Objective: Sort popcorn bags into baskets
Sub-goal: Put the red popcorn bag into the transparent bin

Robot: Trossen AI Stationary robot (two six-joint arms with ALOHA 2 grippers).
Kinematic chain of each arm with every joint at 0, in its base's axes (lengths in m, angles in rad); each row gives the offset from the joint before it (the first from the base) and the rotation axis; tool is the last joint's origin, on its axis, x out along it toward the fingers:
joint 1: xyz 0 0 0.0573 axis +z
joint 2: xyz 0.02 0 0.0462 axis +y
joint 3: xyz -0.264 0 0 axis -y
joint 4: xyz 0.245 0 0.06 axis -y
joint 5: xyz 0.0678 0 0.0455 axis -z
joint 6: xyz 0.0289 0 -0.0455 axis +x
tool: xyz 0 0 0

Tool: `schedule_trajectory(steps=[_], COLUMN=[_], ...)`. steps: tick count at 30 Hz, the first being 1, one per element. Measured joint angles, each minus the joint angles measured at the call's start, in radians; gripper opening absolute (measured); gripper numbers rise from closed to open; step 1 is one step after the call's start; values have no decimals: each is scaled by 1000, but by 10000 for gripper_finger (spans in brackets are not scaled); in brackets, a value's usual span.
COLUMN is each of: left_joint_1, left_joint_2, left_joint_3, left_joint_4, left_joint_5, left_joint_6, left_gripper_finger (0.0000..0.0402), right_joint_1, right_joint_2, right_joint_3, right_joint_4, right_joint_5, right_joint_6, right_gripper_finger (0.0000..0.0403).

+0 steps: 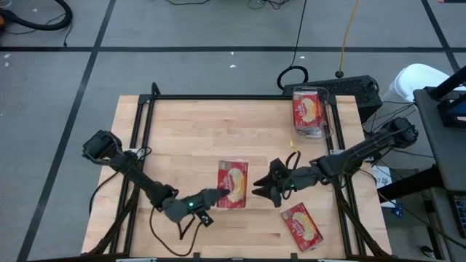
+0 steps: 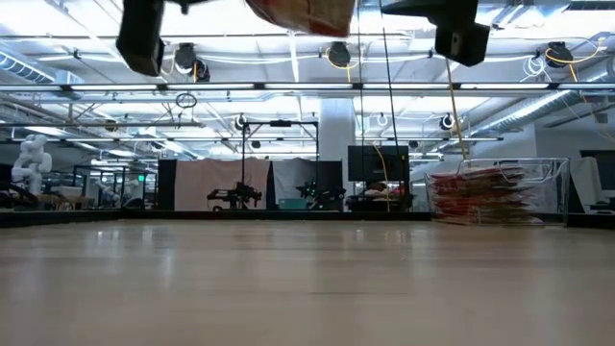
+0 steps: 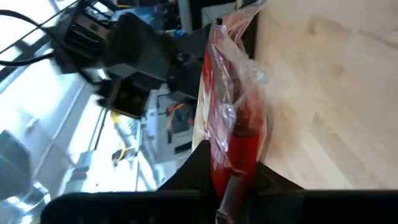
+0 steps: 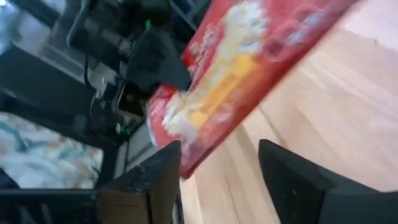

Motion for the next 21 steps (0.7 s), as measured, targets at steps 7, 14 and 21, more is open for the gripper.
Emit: schedule_trajectory(steps=[7, 14, 21], left_joint_1=[-6, 28, 66], left_joint_2=[0, 1, 1], left_joint_3=[0, 0, 0], left_joint_4=[99, 119, 112], left_joint_5=[-25, 27, 82], left_joint_6=[107, 142, 114], left_gripper_finger=[37, 29, 33], right_joint_1=[18, 4, -54], right_joint_2=[74, 190, 226], right_joint_3=[-132, -196, -197], right_joint_4=[431, 771, 851], right_joint_5=[112, 108, 61], right_joint_6=[21, -11, -53], right_gripper_finger=[251, 256, 212])
